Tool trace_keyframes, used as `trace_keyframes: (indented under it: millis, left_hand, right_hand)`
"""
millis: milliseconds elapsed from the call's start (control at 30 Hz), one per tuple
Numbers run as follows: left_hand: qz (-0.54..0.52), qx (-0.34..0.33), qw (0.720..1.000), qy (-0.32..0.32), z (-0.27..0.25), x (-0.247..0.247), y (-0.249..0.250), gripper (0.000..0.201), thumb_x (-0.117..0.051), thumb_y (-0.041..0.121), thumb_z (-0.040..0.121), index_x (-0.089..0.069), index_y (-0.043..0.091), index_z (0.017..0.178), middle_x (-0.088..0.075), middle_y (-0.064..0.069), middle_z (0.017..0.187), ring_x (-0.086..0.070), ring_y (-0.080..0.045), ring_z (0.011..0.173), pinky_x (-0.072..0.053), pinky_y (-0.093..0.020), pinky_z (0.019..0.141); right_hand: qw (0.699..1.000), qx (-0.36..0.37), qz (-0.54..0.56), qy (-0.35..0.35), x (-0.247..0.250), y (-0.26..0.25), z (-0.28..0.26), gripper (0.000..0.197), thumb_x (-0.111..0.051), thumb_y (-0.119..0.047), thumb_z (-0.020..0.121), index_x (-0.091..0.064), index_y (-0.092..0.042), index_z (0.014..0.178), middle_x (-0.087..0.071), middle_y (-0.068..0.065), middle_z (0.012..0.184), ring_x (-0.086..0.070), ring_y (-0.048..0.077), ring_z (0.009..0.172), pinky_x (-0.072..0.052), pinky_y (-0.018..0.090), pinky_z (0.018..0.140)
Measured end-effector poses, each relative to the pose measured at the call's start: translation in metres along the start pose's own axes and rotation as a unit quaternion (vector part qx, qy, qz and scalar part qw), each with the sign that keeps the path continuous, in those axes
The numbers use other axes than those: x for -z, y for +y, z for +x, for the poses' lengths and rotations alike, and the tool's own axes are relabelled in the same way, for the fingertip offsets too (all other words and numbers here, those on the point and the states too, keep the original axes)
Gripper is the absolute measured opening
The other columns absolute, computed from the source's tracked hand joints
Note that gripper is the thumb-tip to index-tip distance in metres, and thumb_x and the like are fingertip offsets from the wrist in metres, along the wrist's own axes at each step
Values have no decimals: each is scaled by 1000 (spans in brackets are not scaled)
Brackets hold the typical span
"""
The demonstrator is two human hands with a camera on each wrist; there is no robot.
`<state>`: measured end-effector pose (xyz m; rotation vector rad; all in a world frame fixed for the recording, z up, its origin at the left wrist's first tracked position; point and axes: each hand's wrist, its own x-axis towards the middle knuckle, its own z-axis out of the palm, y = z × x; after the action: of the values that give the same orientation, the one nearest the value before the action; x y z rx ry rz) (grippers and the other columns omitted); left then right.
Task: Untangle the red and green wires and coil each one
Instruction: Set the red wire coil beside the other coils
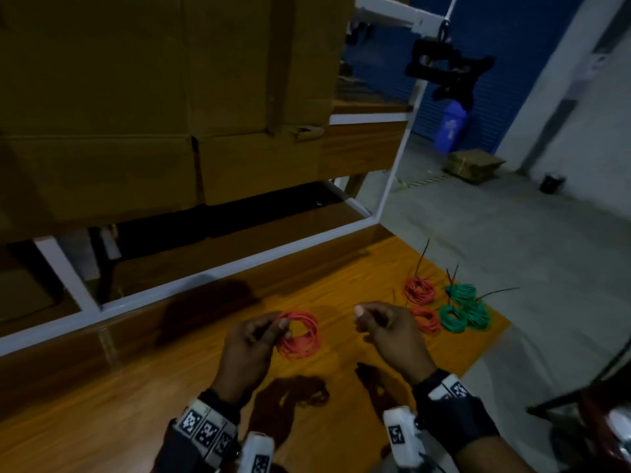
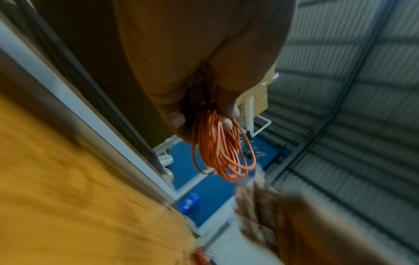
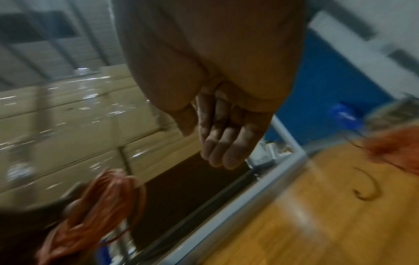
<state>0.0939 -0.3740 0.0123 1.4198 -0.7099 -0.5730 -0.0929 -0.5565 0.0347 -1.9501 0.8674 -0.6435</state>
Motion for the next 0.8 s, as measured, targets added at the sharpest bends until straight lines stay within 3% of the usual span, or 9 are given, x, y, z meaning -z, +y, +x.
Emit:
trace_keyframes:
  millis: [133,200,267,367,467,533,633,733,800]
  left_hand:
    - [40,-8,998,40,34,-14,-5,22,-64,29,95,-80,15,89,-77,-8,82,-72,-29,82,-56,-52,78]
    - [38,10,998,50,46,-31,-9,20,-64,23,97,-80,13,89,-77,-8,83,-72,-24,82,-56,-50,80]
    - [37,32,997,54,56,-52,-16,21,-63,20,99,-79,10,90,-77,-9,84,-72,-20,83,-56,-47,82]
    - [21,71,995,63,68,-81,-24,19,-63,20,98,-79,11,91,-78,-8,86,-73,-18,84,-56,-45,84]
    - [25,67,996,54,76,-97,-31,24,-64,23,97,-78,13,80,-75,-8,81,-69,-18,79,-52,-40,77]
    - [28,60,997,45,78,-102,-33,26,-64,24,96,-78,15,76,-74,-10,79,-68,-19,78,-52,-39,75]
    - [23,67,996,50,78,-101,-35,26,-64,22,97,-79,13,77,-75,-13,82,-70,-23,81,-54,-42,79]
    - [20,75,995,58,78,-95,-37,25,-63,20,99,-78,6,85,-76,-11,83,-72,-19,81,-53,-37,79]
    - [2,85,994,70,76,-89,-37,22,-63,20,98,-78,6,90,-77,-9,83,-72,-14,81,-52,-35,79]
  right_hand:
    - [975,-183,36,122,32,80,48,18,-68,-28,97,-75,-21,82,-74,8,73,-69,29,65,-62,48,63]
    - [939,-282,124,151,38,110,67,18,-67,-26,98,-75,-13,87,-72,12,72,-64,28,58,-58,43,55]
    - [921,-325,138,164,40,135,87,17,-69,-24,96,-75,-9,91,-73,16,75,-69,31,62,-62,52,58]
    - [933,-322,61,150,37,162,112,22,-74,-27,91,-75,-8,80,-72,15,67,-71,35,58,-61,59,55]
    - [945,-292,-85,120,33,169,125,41,-76,-42,84,-63,-14,58,-66,7,63,-69,33,63,-57,40,55]
    - [945,-278,-146,94,31,166,130,45,-75,-42,86,-53,-15,57,-62,11,69,-65,32,69,-42,28,54]
    - [943,-284,-162,68,30,150,134,39,-73,-29,89,-49,-12,64,-62,14,76,-59,29,67,-35,26,53]
    - [946,-291,-132,54,30,137,132,42,-74,-14,79,-41,-14,53,-46,6,58,-45,21,52,-27,23,45]
    - [952,-290,-83,43,28,127,124,35,-73,-11,75,-49,-11,50,-51,5,52,-46,22,47,-33,30,39]
